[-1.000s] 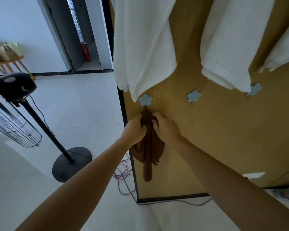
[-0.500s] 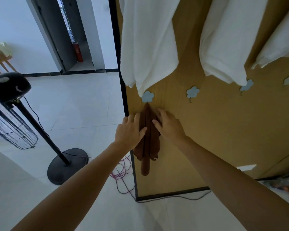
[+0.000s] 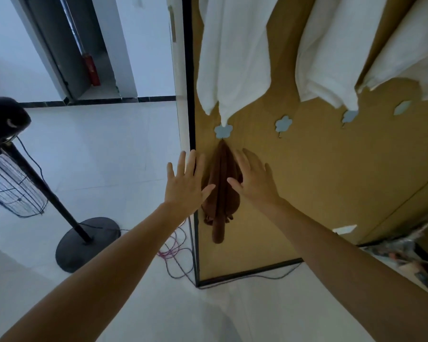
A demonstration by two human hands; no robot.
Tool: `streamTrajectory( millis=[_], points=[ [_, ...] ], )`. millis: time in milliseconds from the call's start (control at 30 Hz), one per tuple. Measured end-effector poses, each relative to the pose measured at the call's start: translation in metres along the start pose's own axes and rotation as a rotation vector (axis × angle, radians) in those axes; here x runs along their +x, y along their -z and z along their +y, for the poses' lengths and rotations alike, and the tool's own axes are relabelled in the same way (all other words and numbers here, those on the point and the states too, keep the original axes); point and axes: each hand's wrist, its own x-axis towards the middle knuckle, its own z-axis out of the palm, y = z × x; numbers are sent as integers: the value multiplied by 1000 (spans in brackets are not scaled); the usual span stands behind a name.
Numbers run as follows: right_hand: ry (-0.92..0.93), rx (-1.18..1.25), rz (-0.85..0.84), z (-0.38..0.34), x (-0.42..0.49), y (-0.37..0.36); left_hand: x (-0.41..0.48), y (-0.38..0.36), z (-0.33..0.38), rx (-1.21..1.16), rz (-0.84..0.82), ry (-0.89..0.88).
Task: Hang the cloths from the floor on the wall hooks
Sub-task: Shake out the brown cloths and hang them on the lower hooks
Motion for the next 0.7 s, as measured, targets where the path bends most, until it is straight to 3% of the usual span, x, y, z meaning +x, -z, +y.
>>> streamTrajectory(
  millis=[267,467,700],
  points=[
    [168,-28,-48,-21,-11,8,-42,35,-8,146,-67,143],
    [385,-49,-62,-51,-25,11,-99,73,-10,183,-113,388],
    [666,92,-71,-118,-72,23,-206,134,4,297,-157,657]
  ],
)
